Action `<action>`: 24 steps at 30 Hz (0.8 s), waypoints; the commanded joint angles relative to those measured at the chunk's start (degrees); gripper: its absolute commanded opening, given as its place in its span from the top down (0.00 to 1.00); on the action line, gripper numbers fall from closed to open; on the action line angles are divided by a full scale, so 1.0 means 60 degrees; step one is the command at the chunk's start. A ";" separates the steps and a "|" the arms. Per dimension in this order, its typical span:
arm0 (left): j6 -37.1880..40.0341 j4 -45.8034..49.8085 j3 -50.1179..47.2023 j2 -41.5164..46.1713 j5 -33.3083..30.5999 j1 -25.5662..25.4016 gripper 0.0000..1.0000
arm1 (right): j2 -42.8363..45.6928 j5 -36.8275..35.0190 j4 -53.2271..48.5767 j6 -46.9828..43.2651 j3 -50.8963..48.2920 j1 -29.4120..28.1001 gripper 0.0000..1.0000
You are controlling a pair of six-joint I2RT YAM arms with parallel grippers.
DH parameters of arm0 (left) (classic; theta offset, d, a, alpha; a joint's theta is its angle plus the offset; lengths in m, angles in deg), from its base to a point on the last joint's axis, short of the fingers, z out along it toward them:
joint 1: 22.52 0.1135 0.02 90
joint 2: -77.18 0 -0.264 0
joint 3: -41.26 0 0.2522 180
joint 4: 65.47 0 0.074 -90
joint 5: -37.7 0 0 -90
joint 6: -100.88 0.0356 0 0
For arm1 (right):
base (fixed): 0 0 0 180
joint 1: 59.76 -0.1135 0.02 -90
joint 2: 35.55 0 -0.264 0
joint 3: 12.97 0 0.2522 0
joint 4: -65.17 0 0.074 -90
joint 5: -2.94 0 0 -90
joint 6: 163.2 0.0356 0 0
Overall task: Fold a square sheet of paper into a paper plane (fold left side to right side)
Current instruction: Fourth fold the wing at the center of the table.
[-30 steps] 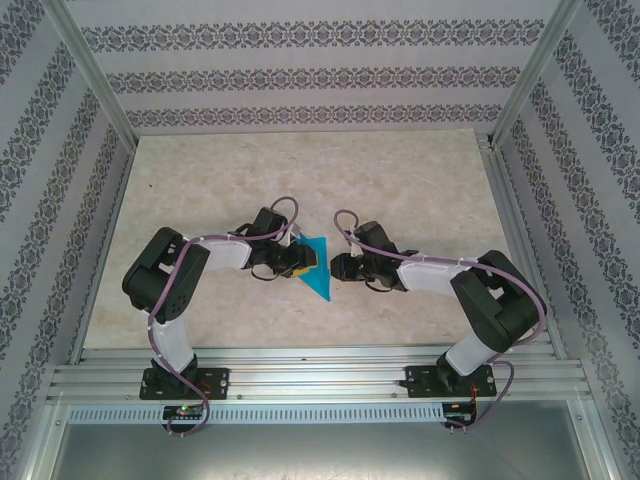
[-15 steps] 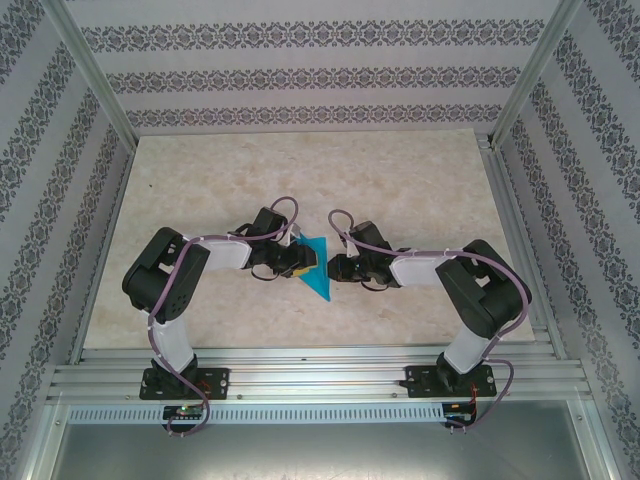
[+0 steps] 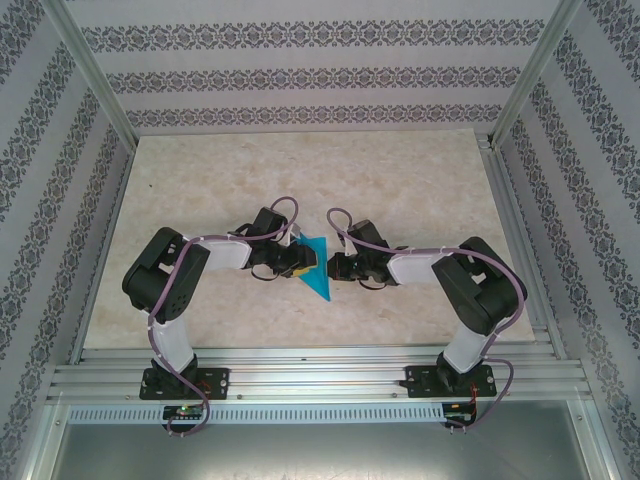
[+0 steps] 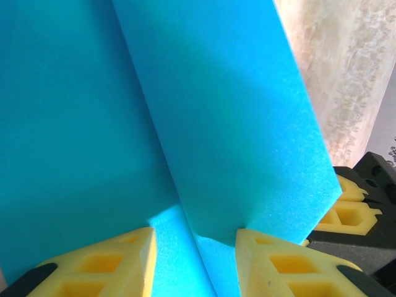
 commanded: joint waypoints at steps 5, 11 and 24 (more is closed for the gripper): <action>0.0124 0.0288 -0.0053 -0.0342 -0.0596 -0.0067 0.60 | -0.0307 0.0223 0.0322 0.0028 0.0263 -0.0097 0.94; 0.0070 0.0729 0.0142 -0.0576 -0.0928 -0.0067 0.60 | -0.0213 0.0163 0.0330 0.0046 0.0133 -0.0084 0.93; -0.0252 0.1054 0.0542 -0.1153 -0.1178 -0.0080 0.58 | 0.0336 0.0366 0.0483 0.0043 -0.0205 0.0135 0.90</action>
